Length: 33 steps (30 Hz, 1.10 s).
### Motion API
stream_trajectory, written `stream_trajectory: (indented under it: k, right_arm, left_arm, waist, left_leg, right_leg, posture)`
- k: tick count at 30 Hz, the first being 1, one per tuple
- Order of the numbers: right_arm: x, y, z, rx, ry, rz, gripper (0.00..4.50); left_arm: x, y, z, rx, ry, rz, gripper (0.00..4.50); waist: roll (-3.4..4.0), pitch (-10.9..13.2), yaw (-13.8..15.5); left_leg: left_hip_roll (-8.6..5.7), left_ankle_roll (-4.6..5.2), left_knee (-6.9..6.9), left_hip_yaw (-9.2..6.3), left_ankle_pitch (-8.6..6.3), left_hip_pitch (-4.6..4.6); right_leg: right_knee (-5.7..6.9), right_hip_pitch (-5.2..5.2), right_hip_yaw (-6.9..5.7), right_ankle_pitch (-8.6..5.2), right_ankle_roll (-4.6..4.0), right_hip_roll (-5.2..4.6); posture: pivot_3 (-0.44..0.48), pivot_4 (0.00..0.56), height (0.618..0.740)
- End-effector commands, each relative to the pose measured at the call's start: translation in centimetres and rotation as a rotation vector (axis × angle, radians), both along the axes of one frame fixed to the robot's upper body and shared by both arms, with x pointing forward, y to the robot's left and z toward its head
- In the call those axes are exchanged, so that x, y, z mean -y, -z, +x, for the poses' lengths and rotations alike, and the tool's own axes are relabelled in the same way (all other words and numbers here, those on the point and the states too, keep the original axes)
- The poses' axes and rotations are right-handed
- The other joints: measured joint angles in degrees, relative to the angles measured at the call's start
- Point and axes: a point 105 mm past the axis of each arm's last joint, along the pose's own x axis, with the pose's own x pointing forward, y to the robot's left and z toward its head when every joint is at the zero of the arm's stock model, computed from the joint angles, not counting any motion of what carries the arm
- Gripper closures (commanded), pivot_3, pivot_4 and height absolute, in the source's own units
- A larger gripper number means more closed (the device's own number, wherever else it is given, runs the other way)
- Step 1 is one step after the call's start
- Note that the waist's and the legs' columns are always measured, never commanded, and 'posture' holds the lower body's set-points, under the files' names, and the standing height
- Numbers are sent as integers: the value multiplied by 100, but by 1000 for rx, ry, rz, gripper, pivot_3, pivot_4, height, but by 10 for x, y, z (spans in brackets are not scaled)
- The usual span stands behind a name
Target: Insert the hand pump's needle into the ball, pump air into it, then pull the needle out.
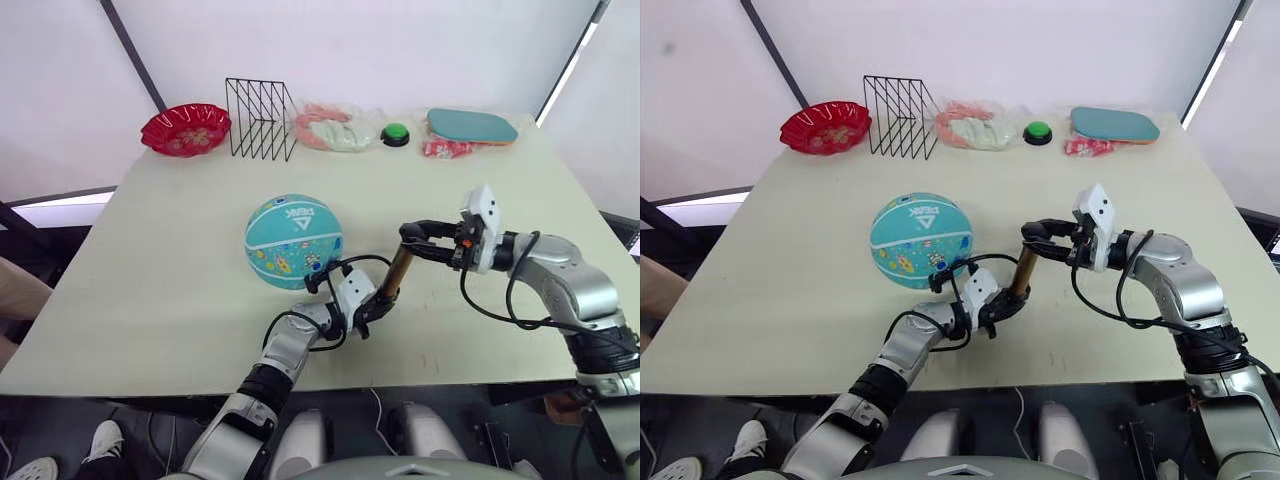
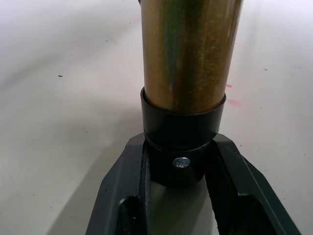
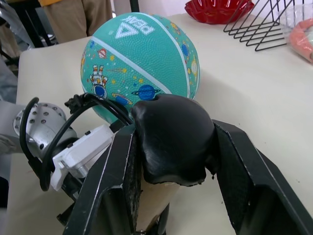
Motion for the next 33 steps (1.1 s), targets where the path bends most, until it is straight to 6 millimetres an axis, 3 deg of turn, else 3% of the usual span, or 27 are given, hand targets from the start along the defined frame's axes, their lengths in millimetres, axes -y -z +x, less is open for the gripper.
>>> stream_trajectory:
  k: [1, 7, 10, 15, 20, 25, 28, 33]
  right_arm:
    - [9, 38, -9, -178, 8, -91, 2916]
    - [27, -43, 0, -27, 33, -7, 2917]
    - [38, -90, -1, 35, 48, 44, 2917]
    - [50, -138, -5, 100, 70, 77, 2917]
    - [56, -168, -13, 140, 70, 94, 2917]
    - [60, -167, -16, 123, 78, 64, 2917]
    - [60, -145, -12, 77, 84, 23, 2917]
    - [50, -91, -7, -26, 68, -34, 2917]
  left_arm:
    - [-21, 37, -16, -136, -34, 83, 3458]
    - [-21, 39, -16, -140, -36, 82, 3458]
    - [-21, 40, -17, -142, -33, 80, 3458]
    - [-22, 41, -17, -144, -31, 80, 3458]
    - [-23, 42, -16, -145, -29, 84, 3458]
    - [-24, 43, -16, -144, -31, 84, 3458]
    - [-23, 43, -16, -144, -29, 83, 3458]
    - [-21, 42, -16, -141, -28, 82, 3458]
  waist:
    - [6, 3, 4]
    - [33, 42, 57]
    - [59, 66, 110]
    - [81, 97, 148]
    - [79, 137, 141]
    - [77, 141, 140]
    - [77, 140, 137]
    - [70, 128, 122]
  left_leg:
    - [1, 0, -5, -1, 0, 4]
    - [-7, 0, -18, -3, 0, -8]
    - [-16, 0, -15, -3, 1, -64]
    - [-30, -2, 33, -25, 2, -191]
    - [-38, -1, 40, -20, 2, -197]
    - [-38, 0, 42, -20, 2, -197]
    - [-39, 0, 43, -15, 2, -195]
    - [-37, 0, 46, -15, 2, -174]
  right_leg:
    - [0, 1, -1, -2, -2, -2]
    - [-2, -13, -4, 5, 4, -9]
    - [-6, -63, -8, 21, -13, -35]
    - [9, -163, -27, 31, -2, -58]
    - [8, -166, -29, 35, 5, -71]
    - [9, -166, -31, 35, 5, -65]
    - [10, -165, -26, 36, 6, -47]
    - [12, -143, -26, 35, 7, -39]
  posture:
    - [0, 150, 740]
    - [0, 150, 740]
    - [0, 150, 740]
    - [0, 150, 740]
    - [0, 150, 740]
    - [0, 150, 740]
    - [0, 150, 740]
    - [0, 150, 740]
